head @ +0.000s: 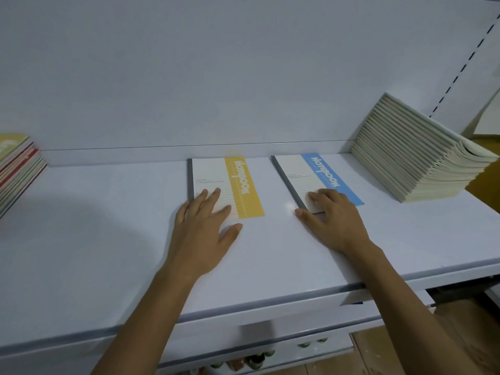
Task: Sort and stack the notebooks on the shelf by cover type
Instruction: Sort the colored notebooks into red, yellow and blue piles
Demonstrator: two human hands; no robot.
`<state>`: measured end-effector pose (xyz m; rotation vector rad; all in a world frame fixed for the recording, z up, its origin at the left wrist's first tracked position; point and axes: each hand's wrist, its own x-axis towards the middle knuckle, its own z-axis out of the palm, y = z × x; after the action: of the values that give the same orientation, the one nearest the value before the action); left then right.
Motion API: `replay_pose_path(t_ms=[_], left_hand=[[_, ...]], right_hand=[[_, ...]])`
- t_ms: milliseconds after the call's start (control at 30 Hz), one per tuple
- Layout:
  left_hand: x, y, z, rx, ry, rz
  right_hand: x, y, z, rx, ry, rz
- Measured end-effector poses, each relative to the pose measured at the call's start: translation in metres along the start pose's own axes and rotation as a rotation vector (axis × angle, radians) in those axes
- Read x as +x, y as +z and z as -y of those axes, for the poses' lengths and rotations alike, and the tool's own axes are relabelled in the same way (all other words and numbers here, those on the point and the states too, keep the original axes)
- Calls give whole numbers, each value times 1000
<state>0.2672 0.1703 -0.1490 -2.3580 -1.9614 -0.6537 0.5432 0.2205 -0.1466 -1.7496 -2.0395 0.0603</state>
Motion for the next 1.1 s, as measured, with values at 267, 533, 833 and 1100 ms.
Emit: replay_pose_path(t_ms=[267,533,833,1100], left_hand=[[0,-1,-4,-34,-56,-79],[-1,-1,-2,-48,-36,-51],[-22,-41,27,-534,-89,-97],[-100,-119,130,-623,-264,-253]], right_hand=[[0,-2,2,28,-6,-30],[1,-3,2,-25,53,86],[-29,0,103,185,-111,-113],[-49,46,271,370,-448,133]])
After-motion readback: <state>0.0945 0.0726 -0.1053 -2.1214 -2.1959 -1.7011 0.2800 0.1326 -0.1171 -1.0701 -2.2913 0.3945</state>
